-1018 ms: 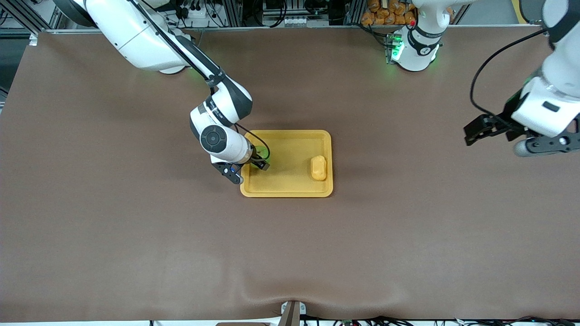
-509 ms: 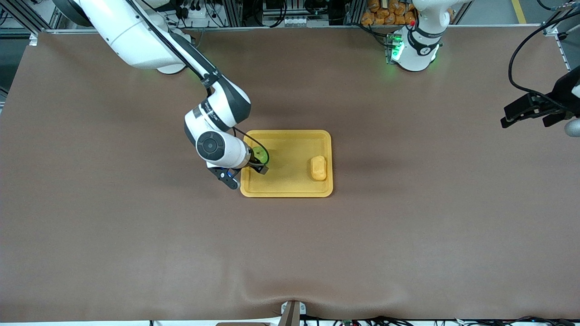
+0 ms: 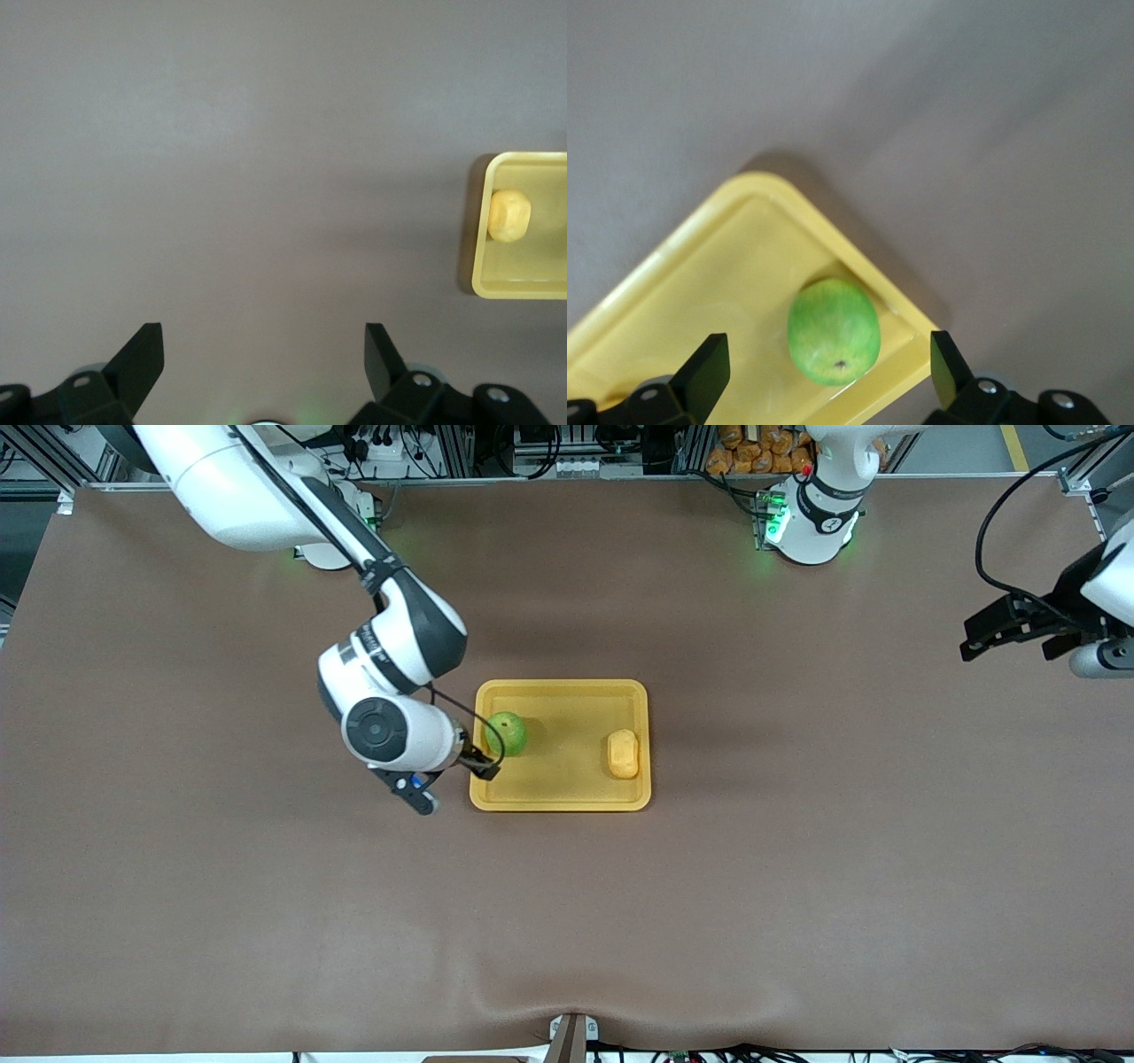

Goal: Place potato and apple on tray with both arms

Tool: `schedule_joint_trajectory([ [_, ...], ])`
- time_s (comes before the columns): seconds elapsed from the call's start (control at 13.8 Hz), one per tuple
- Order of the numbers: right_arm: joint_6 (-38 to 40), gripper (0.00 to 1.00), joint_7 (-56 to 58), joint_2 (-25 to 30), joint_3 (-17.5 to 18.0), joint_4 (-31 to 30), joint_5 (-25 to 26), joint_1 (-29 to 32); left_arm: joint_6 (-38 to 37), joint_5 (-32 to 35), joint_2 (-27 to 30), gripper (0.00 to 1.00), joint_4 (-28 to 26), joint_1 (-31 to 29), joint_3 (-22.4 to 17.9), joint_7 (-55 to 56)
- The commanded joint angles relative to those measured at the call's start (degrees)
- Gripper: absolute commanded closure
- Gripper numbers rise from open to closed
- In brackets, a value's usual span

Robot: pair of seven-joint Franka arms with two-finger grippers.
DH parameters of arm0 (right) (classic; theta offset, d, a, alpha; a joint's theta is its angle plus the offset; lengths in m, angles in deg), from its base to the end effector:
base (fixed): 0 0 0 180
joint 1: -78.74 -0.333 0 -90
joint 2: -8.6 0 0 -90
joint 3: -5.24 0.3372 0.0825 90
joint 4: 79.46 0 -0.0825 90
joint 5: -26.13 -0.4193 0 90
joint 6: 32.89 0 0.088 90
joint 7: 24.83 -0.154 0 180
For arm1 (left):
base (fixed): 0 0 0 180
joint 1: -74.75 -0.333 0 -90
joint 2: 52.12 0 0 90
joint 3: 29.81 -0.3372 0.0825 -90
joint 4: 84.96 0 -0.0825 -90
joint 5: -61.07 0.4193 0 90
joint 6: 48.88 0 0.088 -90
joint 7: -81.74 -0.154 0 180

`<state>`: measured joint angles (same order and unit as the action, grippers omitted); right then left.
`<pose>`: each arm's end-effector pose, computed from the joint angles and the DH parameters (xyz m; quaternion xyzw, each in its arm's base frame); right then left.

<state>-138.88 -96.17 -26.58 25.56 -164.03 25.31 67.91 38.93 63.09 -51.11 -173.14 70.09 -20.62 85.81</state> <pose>0.6294 0.3449 0.2771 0.9207 -0.3604 -0.1490 0.0104 0.5796 -0.0412 0.6217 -0.9998 0.0032 -0.0069 0.0186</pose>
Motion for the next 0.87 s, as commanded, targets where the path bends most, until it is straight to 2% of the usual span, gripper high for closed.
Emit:
schedule_joint_trajectory([
  [0.0, 7.7, 0.00, -0.6, 0.1, 0.8, 4.8, 1.2, 3.4, 0.4, -0.3, 6.2, 0.00, -6.7, 7.5, -7.1, 0.2],
  [0.15, 13.7, 0.00, -0.6, 2.2, 0.9, 5.9, 0.8, 6.2, 0.4, -0.3, 8.0, 0.00, -8.4, 8.3, -7.9, 0.4],
  [0.44, 16.3, 0.00, 3.1, 7.6, 1.2, 6.1, 1.3, 9.2, -0.3, -0.3, 9.3, 0.00, -9.0, 8.6, -7.7, 2.2],
  [0.65, 18.2, 0.00, 10.1, 10.3, 1.4, 6.1, 1.3, 11.6, -0.9, -0.3, 9.0, 0.00, -8.6, 8.0, -7.5, 1.8],
  [0.8, 19.9, 0.00, 20.2, 12.2, 1.0, 6.3, 1.2, 12.9, -1.0, -0.3, 9.0, 0.00, -8.2, 8.0, -7.6, 1.9],
])
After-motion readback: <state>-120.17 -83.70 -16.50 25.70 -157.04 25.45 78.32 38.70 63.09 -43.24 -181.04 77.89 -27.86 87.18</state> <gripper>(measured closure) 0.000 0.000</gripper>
